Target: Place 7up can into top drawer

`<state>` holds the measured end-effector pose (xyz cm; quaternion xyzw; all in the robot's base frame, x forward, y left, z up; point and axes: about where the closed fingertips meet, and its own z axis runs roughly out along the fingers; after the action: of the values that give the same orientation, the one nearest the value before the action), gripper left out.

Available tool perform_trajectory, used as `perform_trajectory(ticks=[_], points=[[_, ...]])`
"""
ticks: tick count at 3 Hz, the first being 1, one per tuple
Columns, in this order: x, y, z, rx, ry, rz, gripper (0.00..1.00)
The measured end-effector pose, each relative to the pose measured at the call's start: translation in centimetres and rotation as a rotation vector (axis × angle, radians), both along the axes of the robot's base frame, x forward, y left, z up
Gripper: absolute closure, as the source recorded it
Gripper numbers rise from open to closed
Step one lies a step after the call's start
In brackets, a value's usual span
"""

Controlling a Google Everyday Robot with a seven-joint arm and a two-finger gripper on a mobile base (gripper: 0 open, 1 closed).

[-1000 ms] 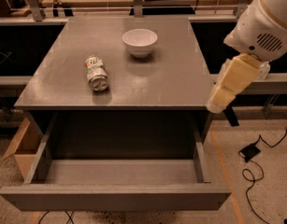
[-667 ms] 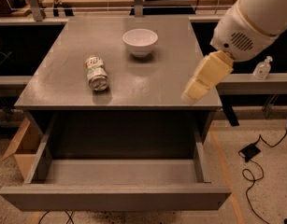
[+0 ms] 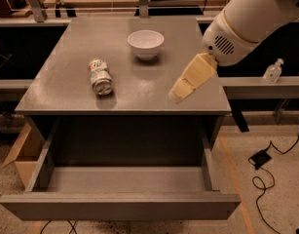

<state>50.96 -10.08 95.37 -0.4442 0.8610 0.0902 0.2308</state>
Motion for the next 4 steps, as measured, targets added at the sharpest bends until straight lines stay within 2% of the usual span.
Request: perform_trajectory(ticks=[1,2,3,4], points=[[1.1,1.8,-0.3,0.011,0.034,-0.002,0.00],[2.2,5.2,0.1,0.026,0.059,0.016,0.00],[3.2,7.9,0.1,0.006,0.074,-0.007,0.00],[4.6,10.2,-0.8,-0.044,0.104,-0.066,0.00]])
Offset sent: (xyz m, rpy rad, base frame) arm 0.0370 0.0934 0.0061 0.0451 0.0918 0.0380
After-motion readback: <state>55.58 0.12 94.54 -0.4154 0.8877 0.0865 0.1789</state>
